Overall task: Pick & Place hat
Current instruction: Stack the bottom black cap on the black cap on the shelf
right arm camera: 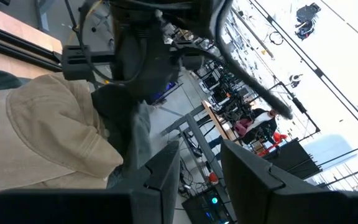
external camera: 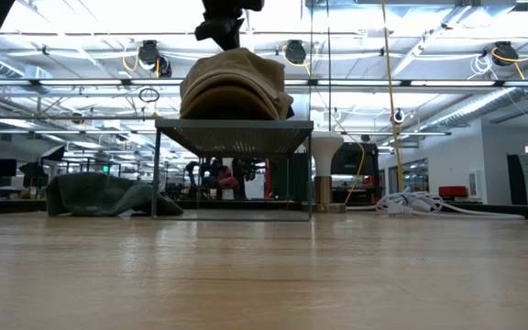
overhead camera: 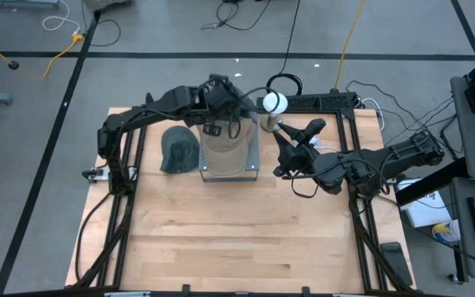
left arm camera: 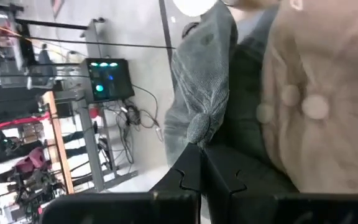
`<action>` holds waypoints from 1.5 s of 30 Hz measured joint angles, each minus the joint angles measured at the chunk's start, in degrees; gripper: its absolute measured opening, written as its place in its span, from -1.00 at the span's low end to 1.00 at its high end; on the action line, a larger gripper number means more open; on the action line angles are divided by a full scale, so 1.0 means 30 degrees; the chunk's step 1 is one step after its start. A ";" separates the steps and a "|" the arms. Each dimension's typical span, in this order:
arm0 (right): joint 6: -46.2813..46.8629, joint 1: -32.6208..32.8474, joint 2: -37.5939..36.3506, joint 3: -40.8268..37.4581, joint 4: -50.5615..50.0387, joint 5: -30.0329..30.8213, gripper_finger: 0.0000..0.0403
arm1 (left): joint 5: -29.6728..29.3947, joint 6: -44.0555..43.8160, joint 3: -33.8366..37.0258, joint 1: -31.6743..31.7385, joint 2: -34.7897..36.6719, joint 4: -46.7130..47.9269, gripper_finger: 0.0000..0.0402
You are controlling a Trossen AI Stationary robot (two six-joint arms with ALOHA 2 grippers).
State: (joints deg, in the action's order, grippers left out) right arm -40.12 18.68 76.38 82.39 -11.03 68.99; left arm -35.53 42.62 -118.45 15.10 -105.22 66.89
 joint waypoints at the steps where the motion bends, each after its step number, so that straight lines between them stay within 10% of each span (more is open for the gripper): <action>1: 0.0000 0.0007 0.0000 0.0000 0.0000 -0.0001 -0.46 | 0.0007 -0.0156 0.0000 -0.0048 -0.0057 0.0200 -1.00; 17: 0.0000 0.0006 0.0001 0.0000 0.0000 -0.0009 -0.46 | 0.3299 -0.0799 0.1026 -0.0102 -0.0133 0.2453 -1.00; 28: 0.0184 0.0007 0.0007 0.0000 0.0000 -0.0016 -0.46 | 0.1839 -0.2104 0.2601 -0.0314 -0.0158 0.1449 -0.98; 45: 0.0481 0.0007 0.0007 0.0000 0.0000 -0.0023 -0.46 | 0.1916 -0.3581 0.0335 -0.1182 -0.0140 0.1942 -0.49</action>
State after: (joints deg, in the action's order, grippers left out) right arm -38.68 18.70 76.40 82.39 -11.03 68.93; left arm -29.78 31.88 -117.45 11.55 -105.65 72.72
